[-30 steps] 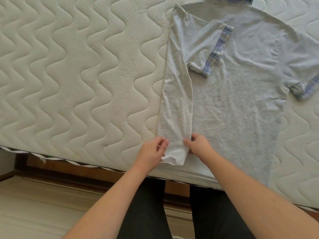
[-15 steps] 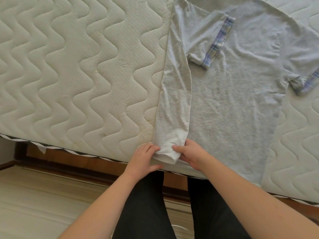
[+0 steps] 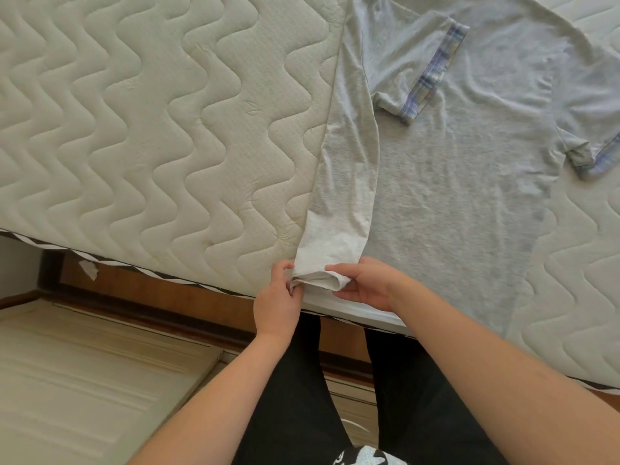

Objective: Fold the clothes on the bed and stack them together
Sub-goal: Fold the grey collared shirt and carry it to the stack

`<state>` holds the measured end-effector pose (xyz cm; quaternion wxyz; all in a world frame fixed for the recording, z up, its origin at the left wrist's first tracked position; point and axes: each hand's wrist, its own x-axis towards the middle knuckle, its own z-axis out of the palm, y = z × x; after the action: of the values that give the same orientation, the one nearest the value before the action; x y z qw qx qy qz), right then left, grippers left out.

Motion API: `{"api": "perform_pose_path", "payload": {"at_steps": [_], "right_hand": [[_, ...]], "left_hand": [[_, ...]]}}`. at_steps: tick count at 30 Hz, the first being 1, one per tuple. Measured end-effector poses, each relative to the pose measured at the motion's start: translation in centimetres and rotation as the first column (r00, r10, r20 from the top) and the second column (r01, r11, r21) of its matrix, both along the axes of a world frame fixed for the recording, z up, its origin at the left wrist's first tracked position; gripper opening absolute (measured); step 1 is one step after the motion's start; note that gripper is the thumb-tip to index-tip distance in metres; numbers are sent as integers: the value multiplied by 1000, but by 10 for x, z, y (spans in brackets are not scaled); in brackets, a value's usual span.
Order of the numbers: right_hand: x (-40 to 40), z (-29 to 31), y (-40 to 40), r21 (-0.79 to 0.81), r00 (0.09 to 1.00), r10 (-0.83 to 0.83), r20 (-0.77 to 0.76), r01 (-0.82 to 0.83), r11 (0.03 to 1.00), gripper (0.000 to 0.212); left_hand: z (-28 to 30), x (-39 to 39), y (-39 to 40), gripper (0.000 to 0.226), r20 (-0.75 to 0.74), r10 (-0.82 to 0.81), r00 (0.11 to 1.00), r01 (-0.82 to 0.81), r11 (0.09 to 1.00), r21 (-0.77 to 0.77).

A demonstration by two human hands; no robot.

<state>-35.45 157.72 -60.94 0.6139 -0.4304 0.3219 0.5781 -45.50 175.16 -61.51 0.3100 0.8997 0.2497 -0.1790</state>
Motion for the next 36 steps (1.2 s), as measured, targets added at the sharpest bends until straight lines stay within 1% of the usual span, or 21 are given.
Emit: {"api": "perform_pose_path", "payload": {"at_steps": [2, 4, 6, 8, 10, 13, 15, 17, 18, 21, 23, 25, 26, 27, 29, 31, 33, 36], "right_hand": [[-4, 0, -5, -133, 986, 119, 120, -103, 986, 25], [-12, -6, -10, -302, 929, 292, 227, -218, 928, 22], [-25, -14, -12, -437, 862, 436, 259, -299, 849, 19], [-40, -24, -10, -497, 817, 521, 244, -356, 791, 17], [-53, -33, -5, -508, 807, 545, 230, -378, 774, 17], [-65, -39, -2, -519, 821, 520, 236, -345, 782, 12], [-68, -40, -3, -591, 771, 582, 261, -349, 728, 13], [-72, -40, -4, -671, 694, 675, 250, -379, 637, 20], [-74, -40, -5, -690, 667, 708, 231, -401, 602, 23], [-74, -39, -6, -693, 615, 768, 178, -476, 542, 28], [-61, -38, -11, -704, 613, 771, 171, -471, 531, 35], [-38, -38, -18, -728, 656, 725, 209, -391, 563, 41], [-24, -38, -22, -739, 683, 690, 241, -331, 586, 42], [-9, -38, -26, -747, 704, 652, 281, -267, 609, 41], [22, -38, -31, -748, 709, 601, 370, -156, 645, 35], [54, -39, -30, -739, 687, 574, 446, -79, 669, 33], [86, -38, -25, -725, 671, 546, 501, -18, 688, 39], [127, -37, -17, -672, 711, 441, 548, 60, 738, 52]], "left_hand": [[2, -7, 1, 30, -36, -44, 998, 46, 997, 65], [2, -14, 5, 27, -110, -98, 989, 114, 983, 144], [-1, -19, 7, 20, -171, -166, 971, 198, 960, 196], [-5, -21, 8, 13, -191, -217, 957, 256, 944, 208], [-10, -20, 9, 13, -229, -253, 940, 303, 927, 219], [-14, -17, 14, 20, -290, -289, 912, 362, 901, 241], [-16, -17, 15, 19, -316, -302, 899, 382, 894, 233], [-18, -17, 15, 17, -354, -341, 871, 437, 868, 238], [-18, -17, 15, 16, -374, -353, 858, 458, 855, 243], [-20, -14, 13, 16, -433, -364, 825, 489, 844, 222], [-21, -9, 14, 19, -477, -365, 800, 493, 853, 173], [-22, -1, 17, 24, -515, -368, 774, 490, 863, 120], [-22, 4, 19, 22, -509, -362, 781, 477, 872, 111], [-22, 12, 22, 18, -477, -348, 807, 449, 887, 112], [-23, 35, 25, 14, -368, -296, 881, 351, 932, 88], [-25, 68, 24, 21, -235, -271, 934, 281, 960, 12], [-28, 107, 19, 27, -118, -252, 960, 245, 967, -72], [-35, 171, 8, 40, -20, -172, 985, 167, 975, -148]]}}
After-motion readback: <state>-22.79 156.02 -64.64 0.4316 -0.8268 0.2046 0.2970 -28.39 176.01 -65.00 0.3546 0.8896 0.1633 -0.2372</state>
